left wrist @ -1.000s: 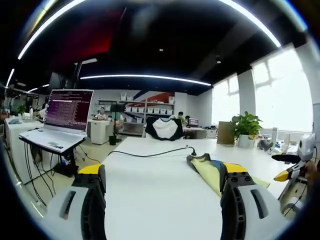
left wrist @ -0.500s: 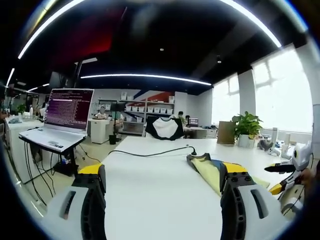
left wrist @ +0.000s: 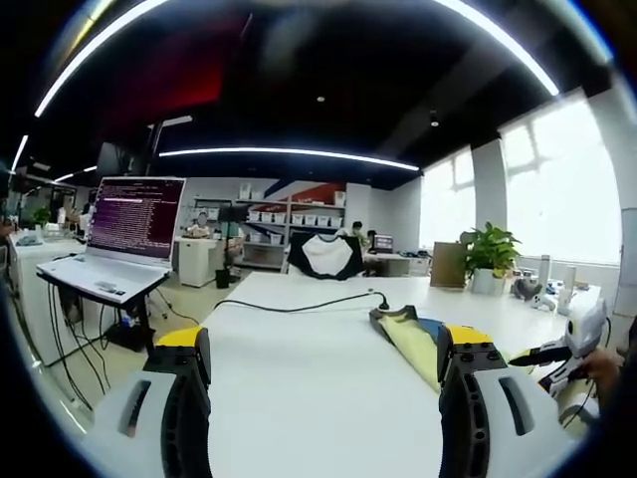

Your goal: Fold the garment on the visible template until the final outline fits inside the template.

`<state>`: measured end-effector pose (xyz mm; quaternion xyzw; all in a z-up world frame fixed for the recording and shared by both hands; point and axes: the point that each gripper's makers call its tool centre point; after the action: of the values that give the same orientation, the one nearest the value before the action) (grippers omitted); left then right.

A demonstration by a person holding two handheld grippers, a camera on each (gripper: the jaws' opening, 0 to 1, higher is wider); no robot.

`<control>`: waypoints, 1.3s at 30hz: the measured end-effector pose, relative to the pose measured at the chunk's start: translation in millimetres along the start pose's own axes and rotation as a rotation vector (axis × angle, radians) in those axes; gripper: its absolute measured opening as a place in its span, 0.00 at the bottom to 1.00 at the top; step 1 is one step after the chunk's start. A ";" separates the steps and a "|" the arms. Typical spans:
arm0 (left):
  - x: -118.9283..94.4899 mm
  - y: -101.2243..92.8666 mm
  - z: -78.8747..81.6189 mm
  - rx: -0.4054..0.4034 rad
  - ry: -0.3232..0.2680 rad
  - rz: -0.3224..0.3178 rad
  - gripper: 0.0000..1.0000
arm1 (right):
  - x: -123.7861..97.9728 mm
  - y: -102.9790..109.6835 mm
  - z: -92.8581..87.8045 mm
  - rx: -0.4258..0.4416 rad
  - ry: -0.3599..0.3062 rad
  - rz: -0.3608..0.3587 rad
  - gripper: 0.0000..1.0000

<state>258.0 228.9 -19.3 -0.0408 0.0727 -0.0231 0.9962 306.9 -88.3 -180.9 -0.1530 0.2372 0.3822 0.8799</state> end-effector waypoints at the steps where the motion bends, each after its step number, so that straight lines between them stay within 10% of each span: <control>1: 0.0 0.2 0.1 -0.002 0.000 0.000 1.00 | 1.2 -0.3 0.8 0.004 -0.019 0.009 0.60; 15: 0.6 5.5 -1.3 -0.007 0.005 0.013 0.99 | 7.6 -3.2 -7.9 0.049 -0.014 0.046 0.56; 39: 0.5 -0.2 -4.8 -0.011 0.018 -0.013 0.98 | -1.3 -4.7 -0.8 0.054 -0.013 0.021 0.18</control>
<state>257.7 228.3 -24.1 -0.0465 0.0814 -0.0297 0.9951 309.4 -92.5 -180.5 -0.1240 0.2433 0.3859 0.8812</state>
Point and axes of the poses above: the point that each gripper's makers call its tool centre point, and the gripper's own axes: x roughly forward along the fingers, y roughly to its left, z roughly out of its top, and after that the axes turned 10 degrees about y, right-handed
